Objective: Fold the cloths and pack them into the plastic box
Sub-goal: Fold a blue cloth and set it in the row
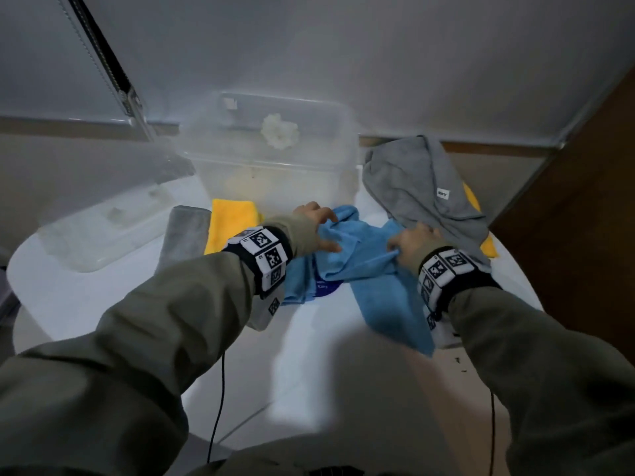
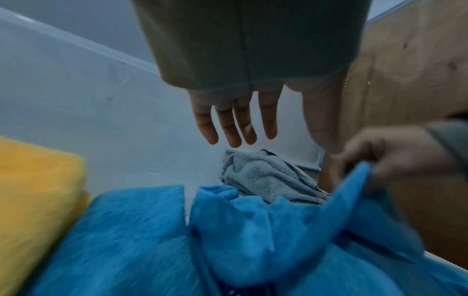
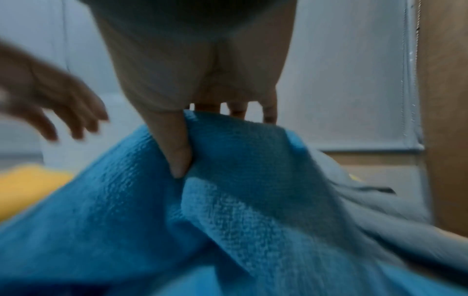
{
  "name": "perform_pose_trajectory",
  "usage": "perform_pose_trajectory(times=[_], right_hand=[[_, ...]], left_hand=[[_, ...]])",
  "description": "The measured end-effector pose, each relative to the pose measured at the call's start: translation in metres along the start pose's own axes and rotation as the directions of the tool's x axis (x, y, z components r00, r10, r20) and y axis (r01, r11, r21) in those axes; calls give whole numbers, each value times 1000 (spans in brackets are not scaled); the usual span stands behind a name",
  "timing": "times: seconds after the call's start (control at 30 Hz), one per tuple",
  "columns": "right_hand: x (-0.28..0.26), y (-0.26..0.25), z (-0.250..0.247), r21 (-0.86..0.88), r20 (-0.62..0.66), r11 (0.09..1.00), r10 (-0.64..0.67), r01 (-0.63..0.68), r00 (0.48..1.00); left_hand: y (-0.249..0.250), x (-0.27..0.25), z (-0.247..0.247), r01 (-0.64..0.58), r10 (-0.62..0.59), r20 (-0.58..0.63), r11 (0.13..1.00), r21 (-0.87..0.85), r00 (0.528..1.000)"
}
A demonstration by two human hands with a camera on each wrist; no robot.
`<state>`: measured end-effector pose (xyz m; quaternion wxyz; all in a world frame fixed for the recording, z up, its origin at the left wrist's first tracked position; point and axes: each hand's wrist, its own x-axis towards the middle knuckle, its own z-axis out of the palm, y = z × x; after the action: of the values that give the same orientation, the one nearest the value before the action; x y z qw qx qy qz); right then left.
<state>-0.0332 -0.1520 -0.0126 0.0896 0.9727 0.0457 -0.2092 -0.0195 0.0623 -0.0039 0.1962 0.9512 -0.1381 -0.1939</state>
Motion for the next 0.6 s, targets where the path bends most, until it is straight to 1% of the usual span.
perform_pose_trajectory(times=[0.07,0.13,0.17,0.2,0.23,0.3,0.37,0.43,0.5,0.57,0.6], right_hand=[[-13,6,-34,149,-142,982,-94,115,985],[-30,12,-70,293,-311,915,-184,279,932],[-39,16,-88,330,-376,885,-195,328,906],[-46,23,-104,343,-435,873,-178,346,883],[-53,31,-119,349,-488,876,-134,334,863],[-65,50,-145,383,-576,881,-8,278,818],[-72,73,-162,407,-629,883,84,235,773],[-76,93,-170,428,-649,880,141,206,748],[-77,104,-174,469,-654,860,186,200,733],[-75,110,-174,504,-655,842,225,195,722],[-76,113,-174,520,-653,831,239,197,719]], left_hand=[[21,3,2,-89,89,11,996,17,996],[42,4,0,-145,145,14,989,12,989],[52,4,-4,-150,149,-21,989,-9,989],[60,4,-10,-141,138,-81,989,-31,987],[66,3,-19,-136,127,-147,989,-55,981],[71,-3,-40,-116,95,-217,990,-86,972],[69,-11,-63,-108,77,-207,984,-141,975],[66,-20,-84,-129,80,-210,964,-231,974],[65,-29,-102,-173,68,-305,927,-333,950],[67,-39,-118,-239,60,-424,893,-382,903],[68,-43,-125,-256,50,-455,878,-404,889]])
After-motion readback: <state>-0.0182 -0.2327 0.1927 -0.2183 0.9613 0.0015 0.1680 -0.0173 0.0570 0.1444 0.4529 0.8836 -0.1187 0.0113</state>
